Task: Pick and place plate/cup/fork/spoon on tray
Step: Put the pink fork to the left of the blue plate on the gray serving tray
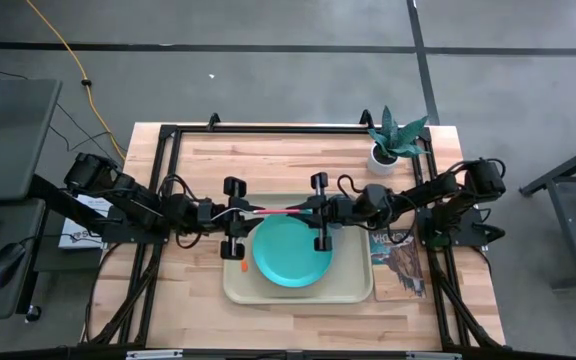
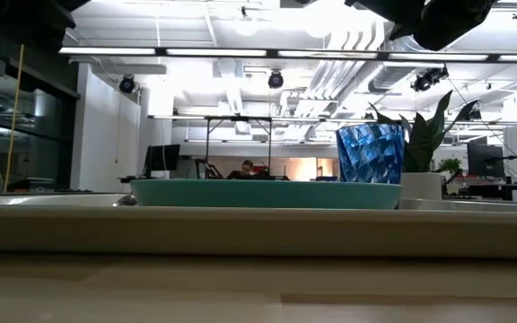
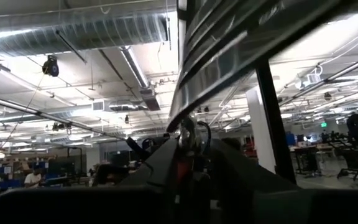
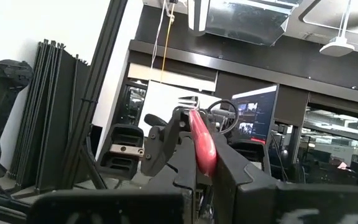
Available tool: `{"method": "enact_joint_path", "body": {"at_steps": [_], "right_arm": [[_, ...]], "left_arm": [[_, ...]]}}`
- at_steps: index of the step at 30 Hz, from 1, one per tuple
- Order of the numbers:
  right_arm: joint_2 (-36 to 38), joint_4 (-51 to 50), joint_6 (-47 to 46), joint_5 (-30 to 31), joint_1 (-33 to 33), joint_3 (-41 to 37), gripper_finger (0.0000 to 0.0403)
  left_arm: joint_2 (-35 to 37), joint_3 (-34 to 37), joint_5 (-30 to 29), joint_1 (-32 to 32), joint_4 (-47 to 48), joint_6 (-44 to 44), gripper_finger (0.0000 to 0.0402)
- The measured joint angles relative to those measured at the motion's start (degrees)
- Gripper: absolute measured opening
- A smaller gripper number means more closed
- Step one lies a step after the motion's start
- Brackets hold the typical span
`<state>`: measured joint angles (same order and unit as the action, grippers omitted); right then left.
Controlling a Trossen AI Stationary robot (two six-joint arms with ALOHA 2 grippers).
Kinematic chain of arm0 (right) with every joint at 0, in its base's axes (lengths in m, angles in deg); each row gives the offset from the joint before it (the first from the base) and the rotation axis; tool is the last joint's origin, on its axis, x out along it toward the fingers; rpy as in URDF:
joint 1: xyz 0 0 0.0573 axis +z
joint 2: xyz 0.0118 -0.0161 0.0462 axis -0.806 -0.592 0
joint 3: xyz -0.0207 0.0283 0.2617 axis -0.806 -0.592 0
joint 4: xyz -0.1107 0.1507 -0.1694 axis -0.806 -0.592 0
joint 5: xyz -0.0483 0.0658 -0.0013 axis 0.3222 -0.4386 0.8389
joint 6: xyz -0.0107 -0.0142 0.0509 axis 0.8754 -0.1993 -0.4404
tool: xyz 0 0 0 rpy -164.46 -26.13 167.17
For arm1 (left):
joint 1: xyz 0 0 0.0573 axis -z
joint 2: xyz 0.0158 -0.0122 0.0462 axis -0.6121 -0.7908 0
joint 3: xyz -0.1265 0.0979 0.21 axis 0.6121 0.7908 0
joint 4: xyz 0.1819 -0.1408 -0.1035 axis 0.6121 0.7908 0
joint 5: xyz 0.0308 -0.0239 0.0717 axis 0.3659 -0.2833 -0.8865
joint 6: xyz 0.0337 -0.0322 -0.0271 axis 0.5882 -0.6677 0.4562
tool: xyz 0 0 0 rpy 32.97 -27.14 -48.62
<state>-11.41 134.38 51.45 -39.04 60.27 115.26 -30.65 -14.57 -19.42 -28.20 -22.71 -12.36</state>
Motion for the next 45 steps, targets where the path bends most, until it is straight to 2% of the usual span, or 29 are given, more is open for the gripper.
{"method": "enact_joint_path", "body": {"at_steps": [8, 12, 16, 21, 28, 33, 39, 45], "right_arm": [[0.0, -0.2, 0.0, 0.5, -0.1, 0.0, 0.0009], [0.0, -0.3, 0.0, 0.5, -0.1, 0.0, 0.0009], [0.0, -0.3, 0.0, 0.6, -0.1, 0.0, 0.0009], [0.0, -0.2, 0.0, 0.4, -0.1, 0.0, 0.0019], [0.2, -3.2, -2.9, 0.9, -0.1, -0.1, 0.0065], [4.6, -14.6, -2.7, 5.3, -0.1, -0.1, 0.0106], [12.3, -32.8, -0.8, 9.5, -0.2, -0.1, 0.0161], [20.0, -50.3, -0.8, 14.0, -0.1, -0.1, 0.0178]], "left_arm": [[0.0, 0.0, 0.3, 0.0, -0.4, 0.0, 0.0134], [0.0, 0.0, 0.3, -0.2, -0.5, -0.3, 0.0141], [0.0, 0.0, -1.2, -0.3, -0.5, -0.3, 0.0108], [0.1, 0.0, -2.5, -0.3, -0.3, -0.3, 0.0017], [0.0, -0.1, -6.0, -0.3, 1.8, -0.4, 0.0005], [2.7, -0.1, -10.1, -0.3, 7.3, -0.4, 0.0003], [10.5, -0.1, -13.7, 0.1, 19.2, -0.4, 0.0001], [19.2, -0.1, -19.3, 0.7, 35.8, -5.1, 0.0001]]}}
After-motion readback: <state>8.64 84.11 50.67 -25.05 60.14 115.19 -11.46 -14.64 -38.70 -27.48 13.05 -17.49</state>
